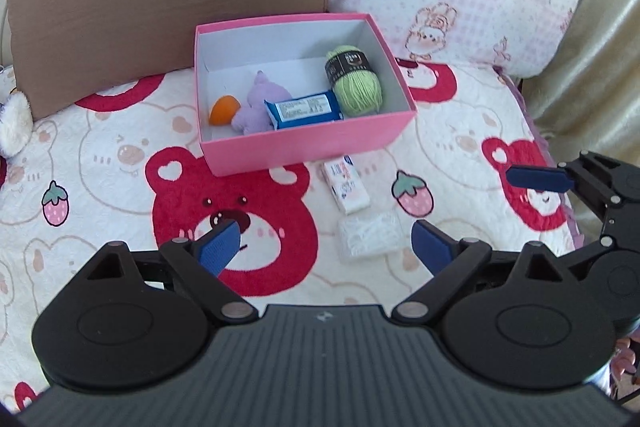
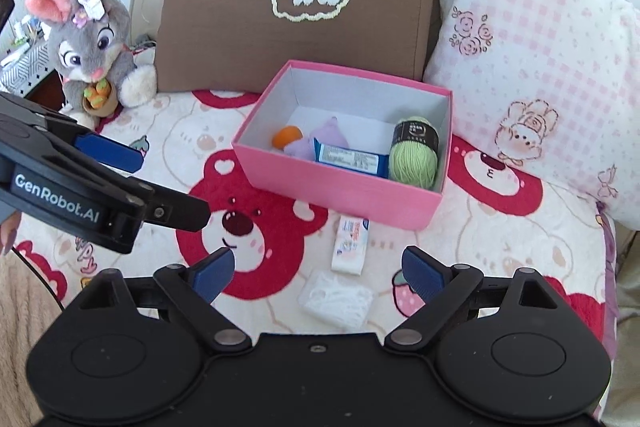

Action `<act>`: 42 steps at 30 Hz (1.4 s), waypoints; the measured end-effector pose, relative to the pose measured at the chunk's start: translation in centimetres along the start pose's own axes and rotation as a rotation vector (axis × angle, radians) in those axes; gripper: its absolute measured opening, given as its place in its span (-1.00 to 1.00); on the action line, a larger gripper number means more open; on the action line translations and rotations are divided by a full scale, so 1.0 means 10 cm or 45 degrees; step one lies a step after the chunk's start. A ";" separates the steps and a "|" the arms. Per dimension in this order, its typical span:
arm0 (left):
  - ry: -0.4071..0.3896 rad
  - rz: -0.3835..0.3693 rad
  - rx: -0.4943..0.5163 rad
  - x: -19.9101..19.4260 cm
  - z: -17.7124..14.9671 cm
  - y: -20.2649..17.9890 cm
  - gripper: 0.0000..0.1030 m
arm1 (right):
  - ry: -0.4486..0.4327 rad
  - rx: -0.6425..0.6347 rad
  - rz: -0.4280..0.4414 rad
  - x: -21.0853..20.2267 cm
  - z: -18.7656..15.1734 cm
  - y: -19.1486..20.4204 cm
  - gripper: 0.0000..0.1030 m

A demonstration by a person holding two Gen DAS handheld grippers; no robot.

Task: Organize objects
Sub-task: 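Withdraw the left tool from the box toward the clear floss-pick box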

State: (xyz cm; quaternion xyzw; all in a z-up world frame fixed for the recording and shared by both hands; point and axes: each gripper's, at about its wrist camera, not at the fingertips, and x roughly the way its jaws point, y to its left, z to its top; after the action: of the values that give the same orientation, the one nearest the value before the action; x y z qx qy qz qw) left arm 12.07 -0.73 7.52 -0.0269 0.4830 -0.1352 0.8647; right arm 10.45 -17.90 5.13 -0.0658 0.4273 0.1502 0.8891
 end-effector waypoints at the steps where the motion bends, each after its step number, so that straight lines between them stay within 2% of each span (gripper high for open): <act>1: -0.002 -0.001 0.001 -0.01 -0.02 -0.01 0.81 | 0.003 -0.001 -0.005 -0.01 -0.02 0.01 0.81; 7: 0.014 -0.039 -0.061 0.02 -0.10 0.05 0.81 | 0.027 -0.006 -0.044 0.00 -0.17 0.04 0.81; 11: 0.017 -0.037 -0.082 0.06 -0.17 0.07 0.81 | -0.093 0.008 -0.012 0.00 -0.28 0.06 0.81; 13: 0.032 -0.038 -0.117 0.07 -0.20 0.11 0.81 | -0.116 0.024 0.020 0.04 -0.30 0.09 0.81; 17: 0.055 -0.040 -0.138 0.11 -0.24 0.15 0.81 | -0.129 -0.107 0.019 0.10 -0.34 0.23 0.81; 19: 0.061 -0.035 -0.149 0.12 -0.26 0.17 0.81 | -0.107 -0.164 0.031 0.14 -0.35 0.25 0.81; 22: 0.072 -0.085 -0.188 0.20 -0.30 0.21 0.81 | -0.070 -0.139 0.125 0.26 -0.38 0.17 0.81; 26: 0.090 -0.075 -0.182 0.35 -0.32 0.21 0.82 | -0.016 -0.126 0.078 0.47 -0.46 0.08 0.80; 30: 0.074 -0.106 -0.146 0.50 -0.36 0.31 0.86 | -0.058 -0.186 0.070 0.58 -0.53 0.04 0.71; 32: 0.052 -0.079 -0.160 0.58 -0.39 0.36 0.86 | -0.051 -0.220 0.070 0.66 -0.54 0.04 0.72; 34: 0.012 -0.026 -0.108 0.68 -0.41 0.35 0.86 | -0.038 -0.212 0.107 0.76 -0.52 0.01 0.72; 37: 0.049 0.037 -0.040 0.91 -0.42 0.31 0.86 | -0.019 -0.162 0.133 0.92 -0.55 -0.07 0.72; 42: 0.115 -0.069 -0.083 1.25 -0.43 0.27 0.86 | 0.105 -0.070 0.121 1.20 -0.74 -0.24 0.62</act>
State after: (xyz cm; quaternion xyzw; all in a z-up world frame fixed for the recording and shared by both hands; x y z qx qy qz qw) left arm 15.23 -1.03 -5.57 -0.0621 0.5247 -0.1439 0.8367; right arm 12.79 -19.47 -8.88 -0.0757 0.4618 0.2011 0.8606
